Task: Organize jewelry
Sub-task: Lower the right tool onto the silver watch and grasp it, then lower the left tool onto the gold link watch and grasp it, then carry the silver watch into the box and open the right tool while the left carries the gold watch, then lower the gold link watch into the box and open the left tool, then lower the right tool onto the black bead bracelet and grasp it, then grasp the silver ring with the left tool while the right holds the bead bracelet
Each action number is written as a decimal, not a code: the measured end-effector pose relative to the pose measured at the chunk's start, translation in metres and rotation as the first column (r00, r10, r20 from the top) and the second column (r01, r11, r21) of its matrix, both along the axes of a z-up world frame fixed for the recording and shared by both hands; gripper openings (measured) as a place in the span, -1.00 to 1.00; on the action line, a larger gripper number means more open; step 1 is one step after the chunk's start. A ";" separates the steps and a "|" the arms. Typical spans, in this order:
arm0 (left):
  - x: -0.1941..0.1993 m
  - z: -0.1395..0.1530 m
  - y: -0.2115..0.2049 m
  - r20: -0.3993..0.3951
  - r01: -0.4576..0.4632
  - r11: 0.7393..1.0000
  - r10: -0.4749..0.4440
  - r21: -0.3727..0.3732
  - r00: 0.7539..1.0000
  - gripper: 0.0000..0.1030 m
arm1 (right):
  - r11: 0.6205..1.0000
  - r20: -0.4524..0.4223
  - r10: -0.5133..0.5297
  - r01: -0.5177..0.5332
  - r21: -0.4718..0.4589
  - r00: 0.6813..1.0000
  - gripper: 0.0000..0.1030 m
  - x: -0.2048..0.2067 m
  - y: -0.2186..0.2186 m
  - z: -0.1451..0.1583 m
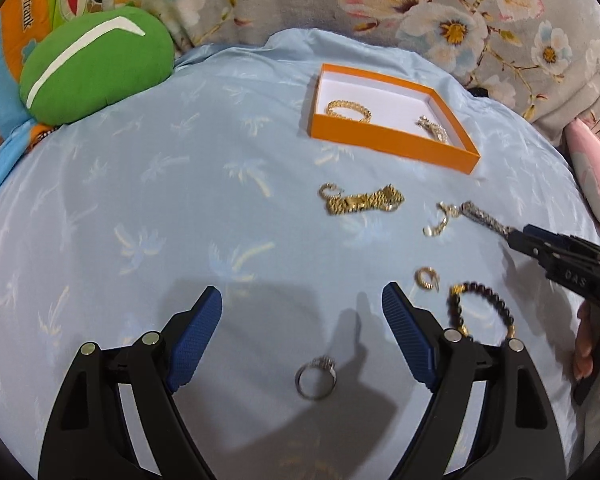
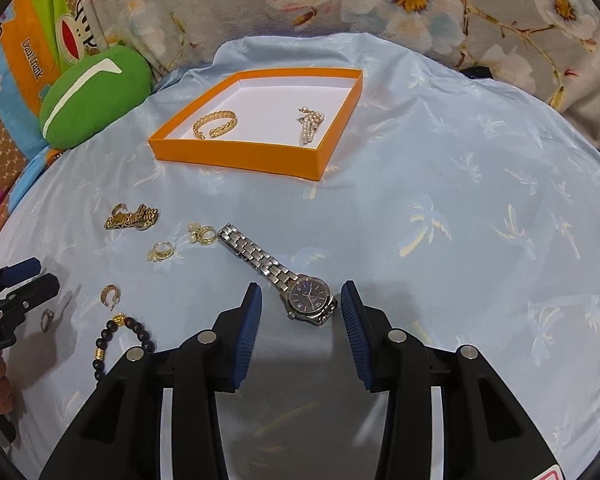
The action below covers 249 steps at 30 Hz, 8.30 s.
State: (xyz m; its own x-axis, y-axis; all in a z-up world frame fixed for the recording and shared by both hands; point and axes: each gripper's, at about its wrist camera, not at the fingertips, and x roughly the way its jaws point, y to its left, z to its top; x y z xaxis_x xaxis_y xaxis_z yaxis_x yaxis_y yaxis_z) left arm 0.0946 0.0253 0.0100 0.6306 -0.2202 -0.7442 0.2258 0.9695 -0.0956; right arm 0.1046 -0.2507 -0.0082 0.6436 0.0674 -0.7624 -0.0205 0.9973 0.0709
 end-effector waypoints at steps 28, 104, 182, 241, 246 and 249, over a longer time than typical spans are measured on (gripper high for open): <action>0.009 0.012 -0.019 0.090 0.059 0.996 -0.065 0.068 0.994 0.61 | 0.990 -0.004 -0.141 0.141 0.019 0.990 -0.40 -0.068 0.024 -0.002; 0.041 0.058 -0.054 0.052 0.172 0.984 -0.170 -0.044 0.984 -0.55 | 0.985 0.131 -0.142 0.127 0.119 0.981 -0.54 -0.072 0.018 0.069; 0.290 0.054 -0.166 0.102 0.097 0.991 -0.107 0.097 0.989 -0.61 | 0.993 0.144 -0.050 0.034 0.116 0.988 -0.38 0.108 -0.022 0.043; -0.037 -0.009 0.008 -0.011 0.048 0.999 -0.048 -0.001 0.999 0.30 | 0.982 -0.005 -0.189 0.189 0.027 0.982 -0.87 -0.105 0.056 -0.003; -0.037 -0.010 0.000 -0.007 0.054 0.997 -0.054 0.052 0.999 0.14 | 0.982 -0.004 -0.189 0.189 0.017 0.982 -0.87 -0.108 0.056 -0.004; -0.038 -0.010 -0.001 -0.001 0.053 0.996 -0.053 0.067 0.999 -0.13 | 0.982 -0.006 -0.189 0.189 0.027 0.982 -0.87 -0.109 0.055 -0.004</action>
